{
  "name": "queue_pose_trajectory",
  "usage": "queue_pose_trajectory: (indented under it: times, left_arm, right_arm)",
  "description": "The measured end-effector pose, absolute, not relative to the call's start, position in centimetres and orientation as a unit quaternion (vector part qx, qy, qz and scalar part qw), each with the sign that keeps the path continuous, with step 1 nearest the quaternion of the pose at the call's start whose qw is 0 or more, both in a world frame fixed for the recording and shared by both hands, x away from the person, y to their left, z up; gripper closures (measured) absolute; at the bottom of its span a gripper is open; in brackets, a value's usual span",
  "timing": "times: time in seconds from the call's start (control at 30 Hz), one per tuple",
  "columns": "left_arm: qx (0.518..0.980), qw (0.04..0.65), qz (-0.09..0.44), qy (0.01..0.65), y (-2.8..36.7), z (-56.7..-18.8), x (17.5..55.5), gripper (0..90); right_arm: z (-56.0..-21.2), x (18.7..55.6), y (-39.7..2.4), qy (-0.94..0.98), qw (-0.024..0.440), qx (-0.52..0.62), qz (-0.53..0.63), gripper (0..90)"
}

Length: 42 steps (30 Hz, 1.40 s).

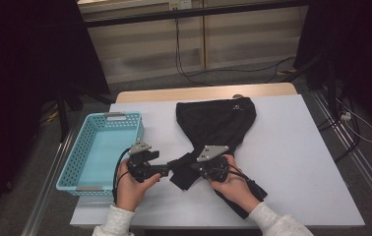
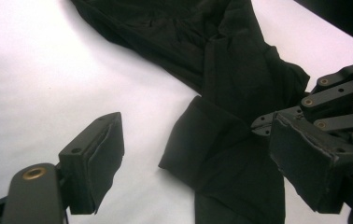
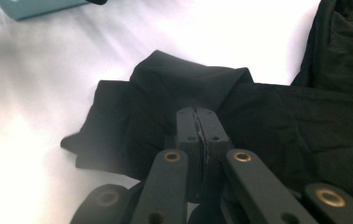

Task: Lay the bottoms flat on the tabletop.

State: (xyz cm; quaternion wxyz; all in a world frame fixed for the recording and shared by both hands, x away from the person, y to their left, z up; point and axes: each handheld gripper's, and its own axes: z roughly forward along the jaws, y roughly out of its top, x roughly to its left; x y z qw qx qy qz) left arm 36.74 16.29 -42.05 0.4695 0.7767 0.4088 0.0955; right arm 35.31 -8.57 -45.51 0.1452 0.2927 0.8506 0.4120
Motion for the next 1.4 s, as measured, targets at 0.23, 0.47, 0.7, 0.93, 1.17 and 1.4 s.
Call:
queue_pose_trajectory:
  times: [0.23,0.47,0.7,0.93,1.17,1.4]
  left_arm:
    - [0.776,0.471,0.093,0.41,16.2,-42.1,36.8,18.4]
    - [0.779,0.466,0.091,0.409,16.2,-42.4,37.0,18.9]
    - [0.788,0.459,0.079,0.403,15.1,-43.0,37.2,18.9]
    - [0.795,0.461,0.071,0.389,13.7,-43.0,37.4,18.9]
    - [0.799,0.46,0.067,0.38,13.1,-43.0,37.7,18.9]
    - [0.803,0.459,0.066,0.374,12.8,-42.9,37.7,18.8]
  right_arm:
    - [-44.5,35.3,-10.6,0.841,0.142,0.302,0.426,90.0]
    - [-42.0,34.2,-16.2,0.809,0.163,0.334,0.457,90.0]
    - [-42.7,32.8,-23.2,0.779,0.181,0.399,0.448,90.0]
    - [-43.5,32.1,-26.6,0.766,0.194,0.438,0.429,90.0]
    - [-44.4,31.7,-30.2,0.768,0.223,0.47,0.373,90.0]
    - [-44.6,31.5,-31.5,0.763,0.259,0.487,0.337,85.7]
